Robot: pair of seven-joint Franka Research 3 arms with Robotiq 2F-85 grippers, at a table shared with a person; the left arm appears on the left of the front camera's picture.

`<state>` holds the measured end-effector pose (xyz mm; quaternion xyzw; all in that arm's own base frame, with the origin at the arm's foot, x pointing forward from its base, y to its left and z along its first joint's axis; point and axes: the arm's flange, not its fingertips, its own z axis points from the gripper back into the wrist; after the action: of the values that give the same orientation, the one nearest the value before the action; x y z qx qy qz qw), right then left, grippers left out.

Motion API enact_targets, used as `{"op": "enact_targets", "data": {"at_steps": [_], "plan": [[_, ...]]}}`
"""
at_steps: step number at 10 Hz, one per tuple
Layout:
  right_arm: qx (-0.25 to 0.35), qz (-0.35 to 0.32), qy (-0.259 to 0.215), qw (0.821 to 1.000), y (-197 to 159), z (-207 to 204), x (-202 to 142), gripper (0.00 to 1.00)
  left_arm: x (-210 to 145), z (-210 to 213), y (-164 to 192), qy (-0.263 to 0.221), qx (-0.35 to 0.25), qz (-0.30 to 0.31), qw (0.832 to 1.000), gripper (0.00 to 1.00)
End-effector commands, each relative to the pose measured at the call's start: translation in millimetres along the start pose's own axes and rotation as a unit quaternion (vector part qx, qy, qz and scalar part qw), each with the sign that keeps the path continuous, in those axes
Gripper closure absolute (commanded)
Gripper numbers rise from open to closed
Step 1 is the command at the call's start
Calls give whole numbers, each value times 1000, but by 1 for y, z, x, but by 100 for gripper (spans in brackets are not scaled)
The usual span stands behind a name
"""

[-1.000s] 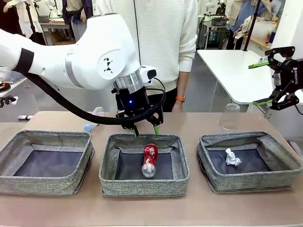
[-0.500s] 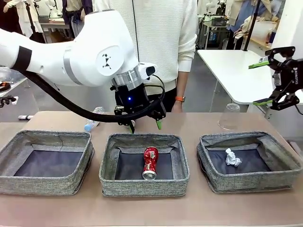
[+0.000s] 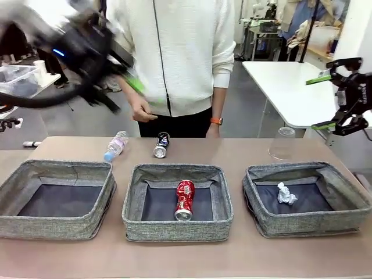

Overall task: Sort the waste into the appropriate baskets.
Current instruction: Place the picked waste into the Fabric basket indicated by the person.

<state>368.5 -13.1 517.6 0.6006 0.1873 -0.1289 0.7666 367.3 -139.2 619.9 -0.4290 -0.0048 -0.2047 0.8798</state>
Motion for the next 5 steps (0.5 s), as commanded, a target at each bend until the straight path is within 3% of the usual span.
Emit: {"op": "enact_targets", "data": {"at_steps": [1,3,5], "plan": [[10,-2,3,1000,4,0,-3,0,-38,50,63,17,-85,28,996,0],[10,-2,3,1000,4,0,-3,0,-68,63,121,-57,-142,76,985,0],[10,-2,3,1000,4,0,-3,0,-90,48,161,-97,-181,116,972,0]]}}
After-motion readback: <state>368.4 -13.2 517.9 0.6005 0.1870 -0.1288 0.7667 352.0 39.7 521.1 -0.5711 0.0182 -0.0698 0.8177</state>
